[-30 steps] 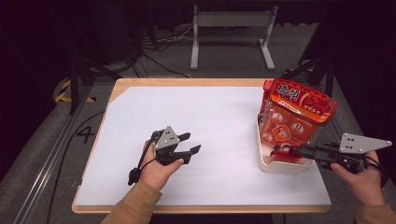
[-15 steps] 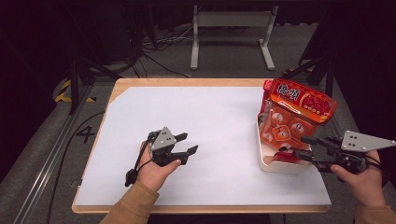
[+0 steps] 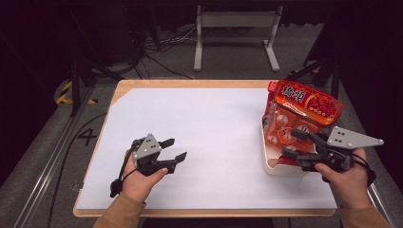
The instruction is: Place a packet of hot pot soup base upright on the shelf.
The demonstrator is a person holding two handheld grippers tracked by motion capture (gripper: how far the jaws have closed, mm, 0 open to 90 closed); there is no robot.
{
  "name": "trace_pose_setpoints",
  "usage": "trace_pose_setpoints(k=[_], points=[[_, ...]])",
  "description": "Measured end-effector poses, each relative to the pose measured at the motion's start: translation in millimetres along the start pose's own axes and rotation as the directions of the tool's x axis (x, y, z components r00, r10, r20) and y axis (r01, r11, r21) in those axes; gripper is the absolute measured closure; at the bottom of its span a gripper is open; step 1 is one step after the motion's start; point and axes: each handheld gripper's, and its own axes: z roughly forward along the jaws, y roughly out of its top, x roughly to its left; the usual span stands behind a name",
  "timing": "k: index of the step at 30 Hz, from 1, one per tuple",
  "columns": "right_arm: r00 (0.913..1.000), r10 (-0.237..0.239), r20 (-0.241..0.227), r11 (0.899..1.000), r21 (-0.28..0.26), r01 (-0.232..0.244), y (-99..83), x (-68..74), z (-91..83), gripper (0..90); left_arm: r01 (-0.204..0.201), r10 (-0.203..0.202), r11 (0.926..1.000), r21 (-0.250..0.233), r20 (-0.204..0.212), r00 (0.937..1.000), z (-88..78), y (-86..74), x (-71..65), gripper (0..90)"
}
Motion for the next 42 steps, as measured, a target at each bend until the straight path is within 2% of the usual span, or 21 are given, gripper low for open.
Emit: trace_pose_setpoints(k=[5,10,16,19,24,27,29,30,31,33,34,35,39,42], points=[[0.9999,0.009,0.013,1.000,-0.009,-0.009,6.4,9.9,15.7,27.2,0.007,-0.007,1.0000,-0.006,-0.010,0.9999,-14.4,-4.8,4.1,34.6],[0.9993,0.008,0.035,1.000,-0.023,-0.007,4.9,21.4,31.9,25.0,0.008,-0.008,0.9999,-0.013,-0.008,0.9999,-26.8,-10.2,6.4,32.9],[0.9974,0.016,0.070,0.999,-0.035,-0.014,-3.3,36.4,51.4,24.6,0.012,-0.012,0.9998,-0.018,0.003,0.9999,-35.0,-19.6,8.6,31.2],[0.9972,0.030,0.069,0.999,-0.048,-0.026,-10.3,42.9,61.7,24.0,0.014,-0.014,0.9997,-0.019,-0.003,0.9999,-36.8,-23.2,9.7,30.3],[0.9974,0.041,0.059,0.999,-0.033,-0.039,-19.1,47.9,71.0,23.1,0.025,-0.024,0.9994,-0.023,0.004,0.9997,-38.6,-27.9,10.3,28.3],[0.9984,0.024,0.051,0.999,-0.024,-0.023,-27.9,51.9,78.0,23.0,0.029,-0.028,0.9990,-0.033,0.004,0.9996,-39.7,-33.0,12.1,27.8],[0.9976,-0.004,0.070,1.000,-0.026,0.006,-31.3,54.9,80.0,23.0,0.034,-0.034,0.9985,-0.043,0.006,0.9994,-41.2,-37.0,13.3,27.6],[0.9948,-0.048,0.089,0.998,-0.031,0.051,-32.6,59.6,80.8,22.8,0.045,-0.045,0.9982,-0.040,0.008,0.9990,-41.7,-38.7,13.0,27.2],[0.9943,-0.062,0.086,0.997,-0.030,0.065,-33.1,61.9,81.6,23.1,0.040,-0.040,0.9984,-0.040,0.007,0.9992,-42.0,-39.8,13.4,27.1],[0.9950,-0.061,0.079,0.997,-0.033,0.064,-33.7,63.3,82.3,23.5,0.042,-0.042,0.9982,-0.042,0.005,0.9991,-42.6,-41.8,13.3,26.9],[0.9959,-0.054,0.072,0.998,-0.039,0.057,-35.6,66.1,83.6,24.2,0.043,-0.043,0.9982,-0.041,0.007,0.9990,-43.2,-43.7,13.4,26.9],[0.9953,-0.068,0.068,0.997,-0.029,0.070,-41.1,71.9,88.4,24.2,0.040,-0.040,0.9984,-0.040,0.003,0.9992,-43.9,-45.4,13.6,26.8],[0.9986,-0.039,0.036,0.999,-0.009,0.039,-51.7,77.9,98.2,23.9,0.047,-0.046,0.9981,-0.041,0.004,0.9989,-43.4,-49.1,13.0,26.6],[0.9990,-0.029,0.033,1.000,-0.002,0.029,-61.0,82.8,107.0,23.1,0.046,-0.046,0.9982,-0.040,0.000,0.9990,-42.3,-53.6,13.4,25.6]])
